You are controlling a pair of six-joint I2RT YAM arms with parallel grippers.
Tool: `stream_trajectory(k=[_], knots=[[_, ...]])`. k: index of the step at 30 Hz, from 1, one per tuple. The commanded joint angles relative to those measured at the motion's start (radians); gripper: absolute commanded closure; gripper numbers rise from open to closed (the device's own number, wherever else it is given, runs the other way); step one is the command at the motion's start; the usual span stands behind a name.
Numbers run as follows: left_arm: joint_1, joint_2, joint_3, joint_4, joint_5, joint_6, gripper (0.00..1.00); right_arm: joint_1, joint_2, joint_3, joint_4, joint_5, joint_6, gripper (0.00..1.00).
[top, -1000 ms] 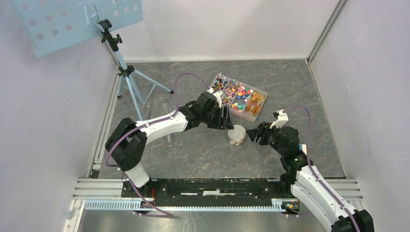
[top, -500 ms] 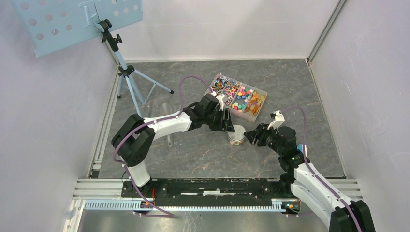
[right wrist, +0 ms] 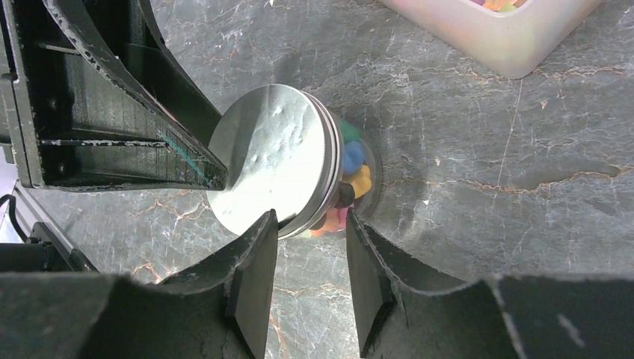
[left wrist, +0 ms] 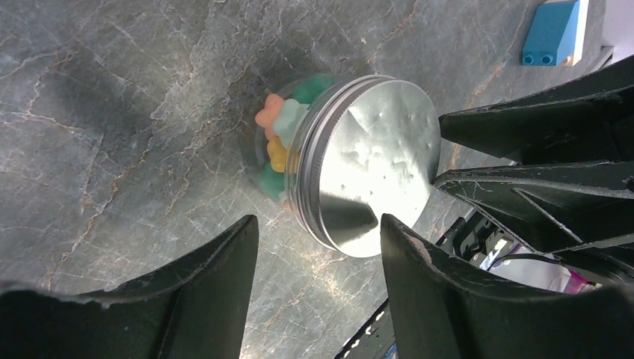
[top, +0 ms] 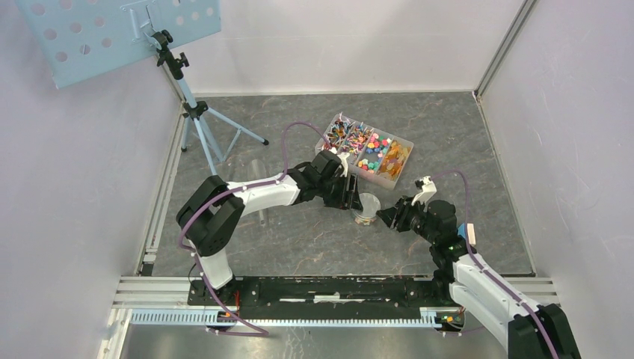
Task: Pack the candies
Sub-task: Close the bottle lid on the packing bottle.
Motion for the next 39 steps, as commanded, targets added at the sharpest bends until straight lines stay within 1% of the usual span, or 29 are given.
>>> stream_trajectory(k=[1, 6, 9, 12, 15, 22, 24, 28, 31, 35, 37, 39], knots=[[-0.007, 0.007, -0.002, -0.004, -0.001, 0.049, 0.33, 0.003, 0.003, -0.019, -0.011, -0.006, -0.036, 0.56], [-0.007, -0.012, 0.014, -0.040, -0.039, 0.073, 0.32, 0.003, -0.002, 0.053, -0.069, 0.016, -0.064, 0.54], [-0.005, -0.033, 0.017, -0.045, -0.041, 0.082, 0.27, 0.002, -0.009, 0.109, -0.131, 0.043, -0.095, 0.52], [-0.005, -0.059, -0.004, -0.005, -0.006, 0.082, 0.20, 0.003, -0.018, 0.149, -0.169, 0.056, -0.114, 0.52], [-0.003, -0.070, -0.016, 0.016, 0.011, 0.065, 0.19, 0.003, -0.010, 0.180, -0.188, 0.046, -0.128, 0.53], [-0.004, -0.039, -0.015, 0.010, 0.011, 0.061, 0.27, 0.003, 0.042, 0.216, -0.185, -0.027, -0.148, 0.64], [-0.004, -0.031, -0.017, 0.004, 0.000, 0.067, 0.29, 0.003, 0.057, 0.213, -0.183, -0.036, -0.147, 0.65], [-0.005, -0.012, -0.022, -0.027, -0.050, 0.091, 0.41, 0.002, 0.080, 0.183, -0.170, -0.034, -0.155, 0.68], [-0.010, 0.012, -0.040, -0.026, -0.059, 0.084, 0.45, 0.003, 0.103, 0.141, -0.154, -0.034, -0.156, 0.70], [-0.013, 0.041, -0.076, -0.023, -0.086, 0.067, 0.56, 0.003, 0.112, 0.070, -0.115, -0.035, -0.139, 0.71], [-0.010, 0.055, -0.089, -0.019, -0.090, 0.057, 0.59, 0.002, 0.114, 0.053, -0.112, -0.038, -0.141, 0.72], [-0.009, 0.063, -0.097, -0.006, -0.084, 0.052, 0.59, 0.002, 0.111, 0.047, -0.116, -0.032, -0.146, 0.72]])
